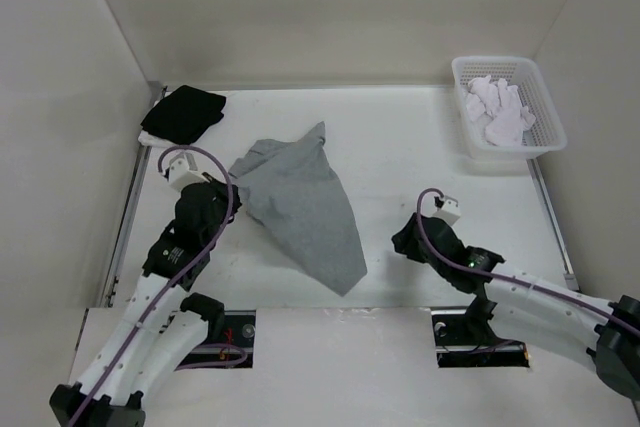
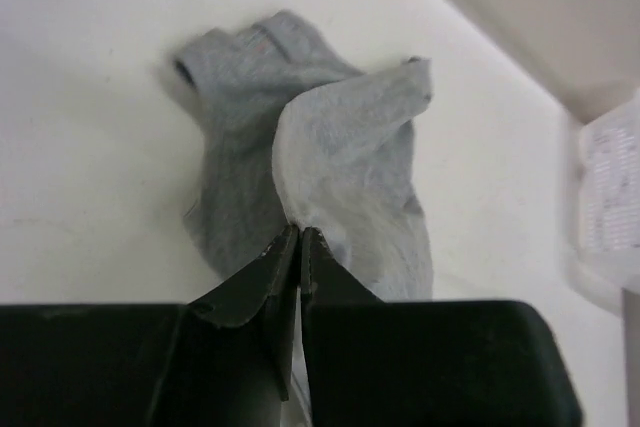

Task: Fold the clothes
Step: Flatten the tank top out

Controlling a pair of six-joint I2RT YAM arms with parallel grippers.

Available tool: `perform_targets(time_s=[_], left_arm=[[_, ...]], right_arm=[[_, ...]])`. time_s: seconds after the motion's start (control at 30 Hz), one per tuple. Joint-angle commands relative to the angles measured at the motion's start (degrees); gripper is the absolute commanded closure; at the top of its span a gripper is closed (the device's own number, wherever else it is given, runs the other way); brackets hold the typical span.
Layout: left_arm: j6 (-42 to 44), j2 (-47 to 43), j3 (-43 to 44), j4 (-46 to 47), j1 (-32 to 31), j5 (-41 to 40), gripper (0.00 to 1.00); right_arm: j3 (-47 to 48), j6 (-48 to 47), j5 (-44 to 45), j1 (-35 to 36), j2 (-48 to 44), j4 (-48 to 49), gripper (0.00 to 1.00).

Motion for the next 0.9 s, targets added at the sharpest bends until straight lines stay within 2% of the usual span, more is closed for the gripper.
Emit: perform_targets(time_s=[0.0, 0.1, 0.23, 0.33, 0.43, 0.57, 0.73, 0.87], left_arm=[[0.17, 2.44, -3.04, 2.28, 2.31, 4.48, 1.0], [-0.09, 3.41, -3.92, 4.48, 3.11, 5.37, 0.99], [0.26, 4.11, -4.62, 5.89, 3.46, 5.9, 0.99], [0.08, 3.94, -5.76, 7.03, 3.46, 6.77, 0.99], [-0.53, 3.94, -6.82, 8.35, 3.46, 8.09, 0.99], [-0.97, 3.76, -7.09, 9.14, 3.28, 9.23, 0.99], [-1.32, 3.67, -7.26, 10.02, 2.06, 9.23, 0.99], [-2.29, 4.46, -7.35, 11.78, 0.91, 9.23, 0.99]], right_arm=[[-1.35, 4.81, -0.35, 3.21, -3.87, 0.04, 0.49], [-2.32, 8.15, -3.06, 8.38, -7.73, -1.11, 0.49], [-2.76, 10.96, -9.3, 17.61, -9.42, 2.92, 0.46], [-2.59, 14.92, -9.76, 23.94, -5.74, 3.64, 0.46], [-3.2, 18.88, -7.56, 26.94, 0.49, 6.35, 0.45], [-2.85, 19.76, -6.94, 25.73, 8.32, 14.43, 0.51], [-2.06, 18.63, -3.18, 17.91, 16.32, 23.47, 0.64], [0.39, 12.93, -2.37, 12.72, 23.0, 32.53, 0.74]])
